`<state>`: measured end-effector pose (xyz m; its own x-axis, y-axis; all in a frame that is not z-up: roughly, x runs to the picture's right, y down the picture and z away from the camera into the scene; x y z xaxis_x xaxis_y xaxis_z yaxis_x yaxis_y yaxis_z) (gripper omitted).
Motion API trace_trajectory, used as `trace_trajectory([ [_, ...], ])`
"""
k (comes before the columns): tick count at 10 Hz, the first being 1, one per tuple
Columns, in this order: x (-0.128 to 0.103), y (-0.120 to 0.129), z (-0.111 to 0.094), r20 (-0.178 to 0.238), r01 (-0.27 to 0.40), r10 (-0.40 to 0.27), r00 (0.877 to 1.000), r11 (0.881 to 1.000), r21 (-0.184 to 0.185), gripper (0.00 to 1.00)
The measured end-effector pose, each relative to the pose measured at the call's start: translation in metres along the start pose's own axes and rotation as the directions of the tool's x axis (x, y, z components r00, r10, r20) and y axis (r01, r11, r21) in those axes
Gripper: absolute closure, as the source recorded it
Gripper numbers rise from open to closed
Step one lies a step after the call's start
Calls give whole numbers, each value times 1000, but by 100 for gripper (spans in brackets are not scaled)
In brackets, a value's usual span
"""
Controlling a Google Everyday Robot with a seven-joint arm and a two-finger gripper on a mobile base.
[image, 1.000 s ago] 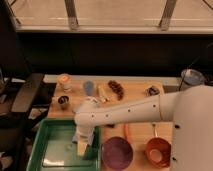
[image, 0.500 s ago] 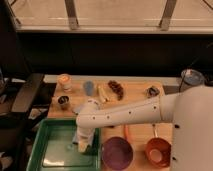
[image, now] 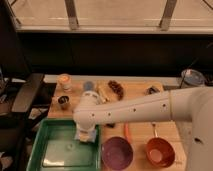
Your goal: Place sponge in plastic cup
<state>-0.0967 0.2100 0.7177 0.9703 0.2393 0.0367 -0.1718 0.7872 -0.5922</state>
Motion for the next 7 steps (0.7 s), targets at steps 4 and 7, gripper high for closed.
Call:
trace_trajectory([
  [4, 10, -49, -64, 54, -68, 63, 997, 992, 103, 100],
  [7, 17, -120, -90, 119, -151, 134, 984, 977, 152, 100],
])
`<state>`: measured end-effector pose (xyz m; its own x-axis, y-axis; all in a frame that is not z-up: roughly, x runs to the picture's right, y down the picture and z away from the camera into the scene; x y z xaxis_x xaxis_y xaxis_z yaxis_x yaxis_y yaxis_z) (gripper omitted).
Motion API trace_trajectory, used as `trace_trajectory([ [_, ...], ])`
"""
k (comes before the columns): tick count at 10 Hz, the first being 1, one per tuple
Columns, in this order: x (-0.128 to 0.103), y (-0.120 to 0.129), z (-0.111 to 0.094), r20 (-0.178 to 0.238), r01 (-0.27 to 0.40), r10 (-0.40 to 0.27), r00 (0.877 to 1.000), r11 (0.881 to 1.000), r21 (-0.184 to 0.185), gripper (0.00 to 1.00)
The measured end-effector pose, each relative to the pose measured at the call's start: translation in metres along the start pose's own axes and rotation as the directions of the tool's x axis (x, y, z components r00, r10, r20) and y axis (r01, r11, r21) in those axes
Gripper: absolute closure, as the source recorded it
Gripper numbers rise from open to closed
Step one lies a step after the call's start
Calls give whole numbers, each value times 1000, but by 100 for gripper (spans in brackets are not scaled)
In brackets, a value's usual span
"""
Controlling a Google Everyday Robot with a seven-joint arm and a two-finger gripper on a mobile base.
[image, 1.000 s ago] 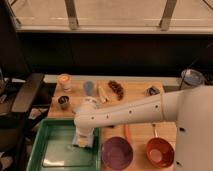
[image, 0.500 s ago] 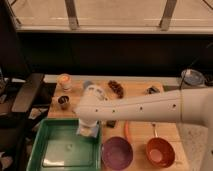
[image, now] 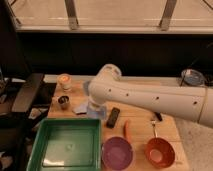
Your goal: Place sponge in plastic cup
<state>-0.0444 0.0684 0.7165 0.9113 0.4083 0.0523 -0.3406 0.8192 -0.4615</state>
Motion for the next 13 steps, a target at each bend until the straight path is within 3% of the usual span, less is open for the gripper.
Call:
trace_trajectory([
  [5, -47, -115, -2, 110, -48, 40, 993, 997, 66, 100],
  [7, -61, -147, 7, 166, -90, 79, 983, 994, 62, 100],
  [9, -63, -165, 11, 196, -121, 107, 975, 991, 58, 100],
  [13, -65, -165, 11, 197, -117, 104, 975, 991, 57, 100],
])
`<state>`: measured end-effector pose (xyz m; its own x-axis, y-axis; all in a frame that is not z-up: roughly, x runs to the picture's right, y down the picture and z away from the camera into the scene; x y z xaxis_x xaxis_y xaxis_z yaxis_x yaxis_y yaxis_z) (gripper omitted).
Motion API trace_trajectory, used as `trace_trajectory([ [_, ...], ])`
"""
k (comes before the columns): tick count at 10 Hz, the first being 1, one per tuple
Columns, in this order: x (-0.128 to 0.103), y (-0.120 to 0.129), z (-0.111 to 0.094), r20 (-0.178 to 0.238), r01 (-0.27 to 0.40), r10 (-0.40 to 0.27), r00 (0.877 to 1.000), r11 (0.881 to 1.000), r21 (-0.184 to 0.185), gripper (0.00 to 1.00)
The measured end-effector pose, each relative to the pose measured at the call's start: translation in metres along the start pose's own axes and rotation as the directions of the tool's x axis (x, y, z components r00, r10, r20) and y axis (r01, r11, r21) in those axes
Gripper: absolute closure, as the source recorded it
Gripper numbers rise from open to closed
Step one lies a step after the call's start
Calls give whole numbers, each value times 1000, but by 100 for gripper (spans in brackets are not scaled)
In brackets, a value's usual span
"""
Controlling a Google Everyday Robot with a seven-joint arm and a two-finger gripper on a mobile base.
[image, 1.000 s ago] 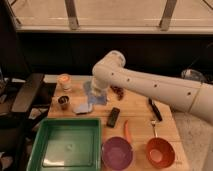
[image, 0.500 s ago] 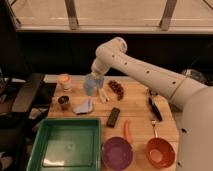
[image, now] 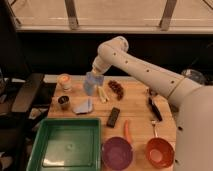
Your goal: Place sponge in plastic cup
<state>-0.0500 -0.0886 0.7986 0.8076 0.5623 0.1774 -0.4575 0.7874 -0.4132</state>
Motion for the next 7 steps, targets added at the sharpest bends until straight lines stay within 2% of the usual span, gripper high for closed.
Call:
trace_trajectory([
  [3, -5, -11, 10, 26, -15, 15, 1000, 1000, -15, 100],
  [7, -15, -21, 36, 61, -33, 37, 997, 997, -71, 100],
])
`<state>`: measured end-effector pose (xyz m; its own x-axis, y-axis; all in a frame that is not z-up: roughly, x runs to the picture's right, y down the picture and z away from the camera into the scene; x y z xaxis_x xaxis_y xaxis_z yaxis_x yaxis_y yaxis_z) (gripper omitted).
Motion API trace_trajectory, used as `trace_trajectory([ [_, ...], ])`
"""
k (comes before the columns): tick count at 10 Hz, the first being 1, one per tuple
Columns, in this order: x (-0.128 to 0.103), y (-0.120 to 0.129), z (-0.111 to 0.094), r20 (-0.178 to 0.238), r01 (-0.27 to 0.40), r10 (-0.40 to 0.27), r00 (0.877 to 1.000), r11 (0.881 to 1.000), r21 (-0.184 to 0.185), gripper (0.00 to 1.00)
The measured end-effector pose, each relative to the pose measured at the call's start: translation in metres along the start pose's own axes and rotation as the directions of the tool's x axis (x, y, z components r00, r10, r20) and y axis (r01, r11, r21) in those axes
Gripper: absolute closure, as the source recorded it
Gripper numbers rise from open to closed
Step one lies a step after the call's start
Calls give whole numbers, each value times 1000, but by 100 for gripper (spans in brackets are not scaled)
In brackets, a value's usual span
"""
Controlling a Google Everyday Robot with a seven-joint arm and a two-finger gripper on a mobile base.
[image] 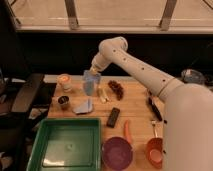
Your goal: Place sponge in plastic cup
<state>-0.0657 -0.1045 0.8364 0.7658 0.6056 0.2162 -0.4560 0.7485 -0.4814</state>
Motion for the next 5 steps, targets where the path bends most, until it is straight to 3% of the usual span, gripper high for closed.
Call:
trace_trajectory([
  [5, 1, 2, 38, 30, -35, 38, 999, 995, -91, 100],
])
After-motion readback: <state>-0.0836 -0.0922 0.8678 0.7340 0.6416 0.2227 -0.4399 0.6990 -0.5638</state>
